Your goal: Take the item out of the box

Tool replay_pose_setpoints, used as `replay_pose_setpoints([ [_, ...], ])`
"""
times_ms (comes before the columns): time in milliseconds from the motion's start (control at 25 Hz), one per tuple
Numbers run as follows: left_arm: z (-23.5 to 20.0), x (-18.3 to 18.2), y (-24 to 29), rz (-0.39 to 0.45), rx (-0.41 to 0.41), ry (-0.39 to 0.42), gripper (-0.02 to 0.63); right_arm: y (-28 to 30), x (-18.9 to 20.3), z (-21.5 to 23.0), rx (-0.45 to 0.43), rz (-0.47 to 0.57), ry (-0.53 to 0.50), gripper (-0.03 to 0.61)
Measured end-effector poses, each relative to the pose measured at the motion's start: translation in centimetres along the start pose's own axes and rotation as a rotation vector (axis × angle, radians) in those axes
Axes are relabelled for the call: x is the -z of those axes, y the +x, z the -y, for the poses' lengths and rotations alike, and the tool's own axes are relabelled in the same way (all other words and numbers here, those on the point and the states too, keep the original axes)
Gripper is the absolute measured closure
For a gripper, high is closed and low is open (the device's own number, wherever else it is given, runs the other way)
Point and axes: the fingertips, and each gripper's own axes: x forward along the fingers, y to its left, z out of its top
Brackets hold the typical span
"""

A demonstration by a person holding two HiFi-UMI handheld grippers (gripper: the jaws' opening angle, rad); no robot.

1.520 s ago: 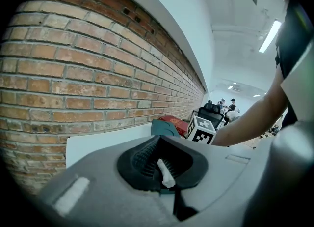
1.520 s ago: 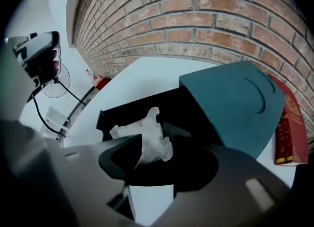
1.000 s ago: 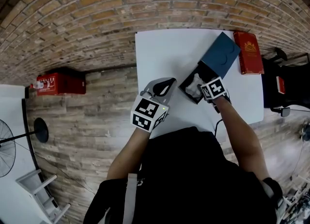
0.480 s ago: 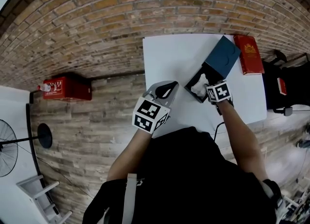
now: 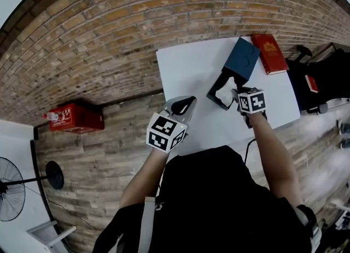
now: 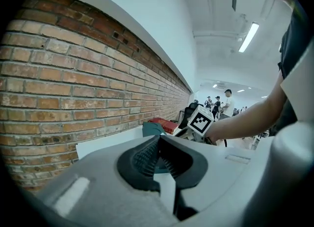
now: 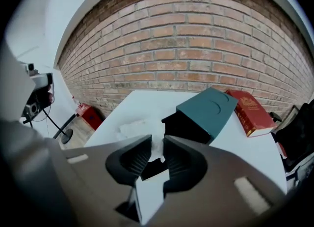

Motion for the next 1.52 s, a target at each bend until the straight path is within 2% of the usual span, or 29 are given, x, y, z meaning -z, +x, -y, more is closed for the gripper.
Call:
replay_pose_setpoints([
  [360,1.8,-3.0,1.6,0.052,0.043,0.04,0.611,-7.0,-2.3,-0.5,-0.015,0.191,0.068,0.505],
  [720,5.2,-6.9,7.3,0.087,0.057,0.041,0.611,-14.8,-4.7,3.5,-0.028,0.363,0.115,0.508],
  [960,8.9,-8.7,9.5,0.102,0.042,0.051,0.611,-20.1,-4.4,5.8,-0.068,0.456,0.106,0.514],
  [1160,11.0,-8.8,11.0,0.094,0.031,0.062,0.611,-24.3,-3.9,8.2,-0.065,0.535,0.088,0.515],
  [1520,13.6,-10.4,11.7,0.113,0.023,0.079,0.611,-31.7,-1.8,13.6,-0.034,0.707,0.195,0.52],
])
